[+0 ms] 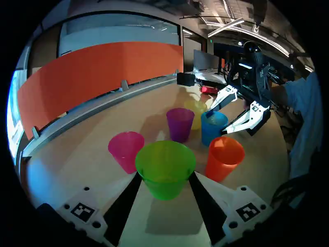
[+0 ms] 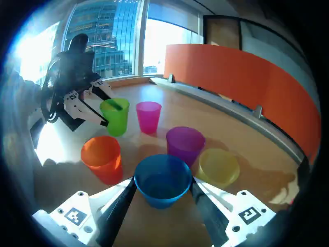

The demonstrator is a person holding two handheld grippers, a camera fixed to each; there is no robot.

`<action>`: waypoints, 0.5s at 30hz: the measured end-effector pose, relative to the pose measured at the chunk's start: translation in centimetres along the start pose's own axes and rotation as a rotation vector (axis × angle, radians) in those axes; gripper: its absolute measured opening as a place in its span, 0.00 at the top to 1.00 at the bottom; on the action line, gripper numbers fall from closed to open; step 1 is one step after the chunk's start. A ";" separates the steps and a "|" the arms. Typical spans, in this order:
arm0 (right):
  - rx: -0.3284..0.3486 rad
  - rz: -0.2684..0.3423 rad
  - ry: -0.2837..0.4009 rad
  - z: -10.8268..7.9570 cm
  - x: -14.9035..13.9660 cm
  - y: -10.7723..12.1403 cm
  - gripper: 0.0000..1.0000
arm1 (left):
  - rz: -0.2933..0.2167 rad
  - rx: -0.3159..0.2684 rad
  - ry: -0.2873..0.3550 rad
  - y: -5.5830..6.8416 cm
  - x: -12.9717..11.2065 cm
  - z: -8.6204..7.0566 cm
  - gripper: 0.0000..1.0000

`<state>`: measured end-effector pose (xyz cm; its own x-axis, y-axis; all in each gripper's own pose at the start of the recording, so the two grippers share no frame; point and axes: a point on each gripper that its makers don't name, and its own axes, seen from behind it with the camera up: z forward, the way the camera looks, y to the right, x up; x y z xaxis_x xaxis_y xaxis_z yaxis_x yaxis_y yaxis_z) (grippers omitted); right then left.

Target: Pour water

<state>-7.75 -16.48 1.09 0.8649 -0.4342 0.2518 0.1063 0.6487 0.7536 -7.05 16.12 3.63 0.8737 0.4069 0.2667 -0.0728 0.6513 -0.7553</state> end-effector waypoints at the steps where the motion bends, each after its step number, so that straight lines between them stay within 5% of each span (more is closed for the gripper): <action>1: -0.002 0.002 0.005 -0.1 0.2 0.0 0.08 | -0.002 0.003 0.006 0.0 0.2 -0.2 0.18; 15: -0.049 0.028 0.152 -3.5 4.9 -0.3 0.07 | -0.014 0.068 0.113 -0.1 4.4 -3.4 0.18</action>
<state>-1.81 -16.66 -0.01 0.9317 -0.3184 0.1750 0.1014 0.6904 0.7163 -1.55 15.67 2.85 0.9233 0.3250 0.2046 -0.0893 0.6999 -0.7086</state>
